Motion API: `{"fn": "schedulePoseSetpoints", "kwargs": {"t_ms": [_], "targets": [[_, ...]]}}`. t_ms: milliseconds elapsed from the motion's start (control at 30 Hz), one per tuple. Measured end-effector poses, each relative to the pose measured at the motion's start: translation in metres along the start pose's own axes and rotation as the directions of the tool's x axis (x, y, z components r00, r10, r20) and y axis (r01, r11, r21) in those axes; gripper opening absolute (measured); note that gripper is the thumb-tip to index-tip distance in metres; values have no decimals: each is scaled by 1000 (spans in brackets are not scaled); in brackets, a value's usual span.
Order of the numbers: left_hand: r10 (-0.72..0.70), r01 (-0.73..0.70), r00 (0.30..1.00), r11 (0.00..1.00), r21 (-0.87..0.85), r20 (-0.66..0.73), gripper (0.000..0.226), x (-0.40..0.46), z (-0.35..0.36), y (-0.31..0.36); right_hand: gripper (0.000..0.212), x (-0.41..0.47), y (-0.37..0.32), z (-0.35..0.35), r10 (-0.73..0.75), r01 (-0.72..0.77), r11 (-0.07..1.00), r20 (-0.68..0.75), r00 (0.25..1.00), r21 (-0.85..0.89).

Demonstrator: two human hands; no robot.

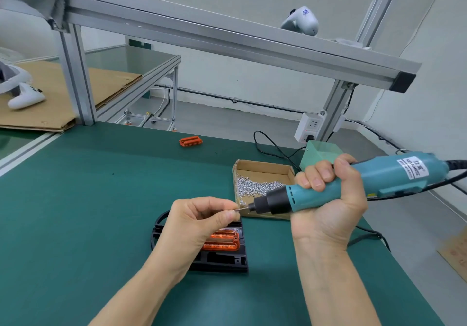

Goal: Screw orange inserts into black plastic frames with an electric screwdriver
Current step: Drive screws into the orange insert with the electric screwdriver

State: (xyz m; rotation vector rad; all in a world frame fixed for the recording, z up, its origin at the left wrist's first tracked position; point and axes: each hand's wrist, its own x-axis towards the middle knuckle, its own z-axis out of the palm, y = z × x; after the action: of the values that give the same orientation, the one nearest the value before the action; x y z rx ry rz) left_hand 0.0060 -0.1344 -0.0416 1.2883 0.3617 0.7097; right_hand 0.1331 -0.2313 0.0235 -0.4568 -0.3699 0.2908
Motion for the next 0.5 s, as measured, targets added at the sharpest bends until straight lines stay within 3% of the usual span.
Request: {"fn": "schedulePoseSetpoints", "kwargs": {"t_ms": [500], "targets": [[57,-57,998,998,6,25,22,5,-1,-2,12,2,2,-1,17,-15,999,57,998,-41]]}}
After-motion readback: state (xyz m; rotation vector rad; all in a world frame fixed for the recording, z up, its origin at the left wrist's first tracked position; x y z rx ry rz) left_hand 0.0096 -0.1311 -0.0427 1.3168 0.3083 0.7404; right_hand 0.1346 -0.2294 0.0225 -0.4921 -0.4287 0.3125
